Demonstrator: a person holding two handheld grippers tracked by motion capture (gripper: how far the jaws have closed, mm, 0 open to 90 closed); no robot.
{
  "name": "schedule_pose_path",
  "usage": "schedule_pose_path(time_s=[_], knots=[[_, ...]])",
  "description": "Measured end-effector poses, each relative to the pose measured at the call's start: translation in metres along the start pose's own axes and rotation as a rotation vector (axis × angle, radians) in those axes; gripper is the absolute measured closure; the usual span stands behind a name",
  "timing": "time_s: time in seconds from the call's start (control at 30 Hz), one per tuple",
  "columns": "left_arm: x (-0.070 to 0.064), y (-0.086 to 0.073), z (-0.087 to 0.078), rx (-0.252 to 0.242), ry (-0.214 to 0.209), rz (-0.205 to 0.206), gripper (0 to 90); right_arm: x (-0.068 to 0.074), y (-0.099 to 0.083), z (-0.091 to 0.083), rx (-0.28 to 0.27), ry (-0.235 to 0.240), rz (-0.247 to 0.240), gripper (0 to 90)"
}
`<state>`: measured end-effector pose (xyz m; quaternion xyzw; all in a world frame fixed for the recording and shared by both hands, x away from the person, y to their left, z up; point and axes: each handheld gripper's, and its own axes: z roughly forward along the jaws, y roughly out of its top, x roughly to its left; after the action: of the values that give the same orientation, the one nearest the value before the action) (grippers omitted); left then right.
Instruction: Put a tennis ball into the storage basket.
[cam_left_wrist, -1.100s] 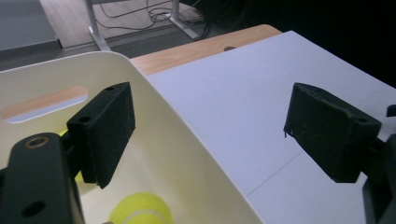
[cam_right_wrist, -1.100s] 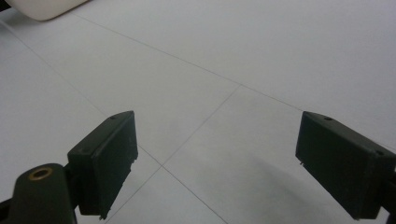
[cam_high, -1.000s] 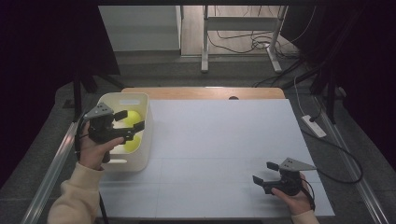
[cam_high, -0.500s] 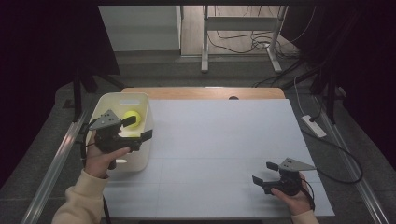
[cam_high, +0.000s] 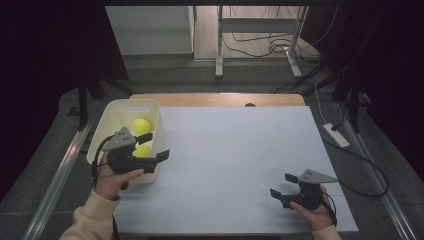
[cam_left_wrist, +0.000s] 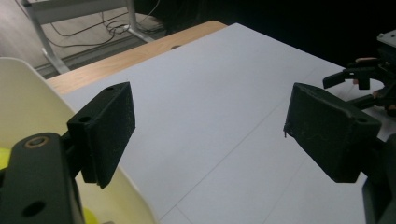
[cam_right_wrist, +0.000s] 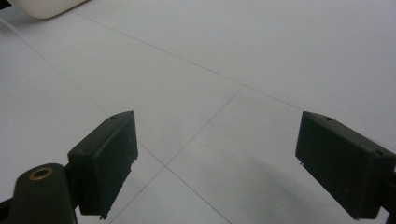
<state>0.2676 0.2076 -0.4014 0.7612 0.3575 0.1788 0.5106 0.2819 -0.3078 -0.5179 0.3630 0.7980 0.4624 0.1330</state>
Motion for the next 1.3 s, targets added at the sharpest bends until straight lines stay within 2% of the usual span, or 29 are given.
schedule_pose_path(time_s=[0.7, 0.93, 1.3], knots=[[-0.033, -0.014, 0.023, 0.031, -0.109, 0.042, 16.8, 0.001, 0.000, 0.000, 0.002, 0.000, 0.002, 12.8], [-0.042, -0.022, 0.028, 0.030, -0.151, 0.058, 16.8, 0.001, 0.000, 0.000, 0.003, -0.001, 0.002, 12.8], [-0.051, -0.040, 0.042, 0.069, -0.194, 0.061, 16.8, 0.001, 0.000, 0.000, 0.002, -0.002, 0.003, 12.8]])
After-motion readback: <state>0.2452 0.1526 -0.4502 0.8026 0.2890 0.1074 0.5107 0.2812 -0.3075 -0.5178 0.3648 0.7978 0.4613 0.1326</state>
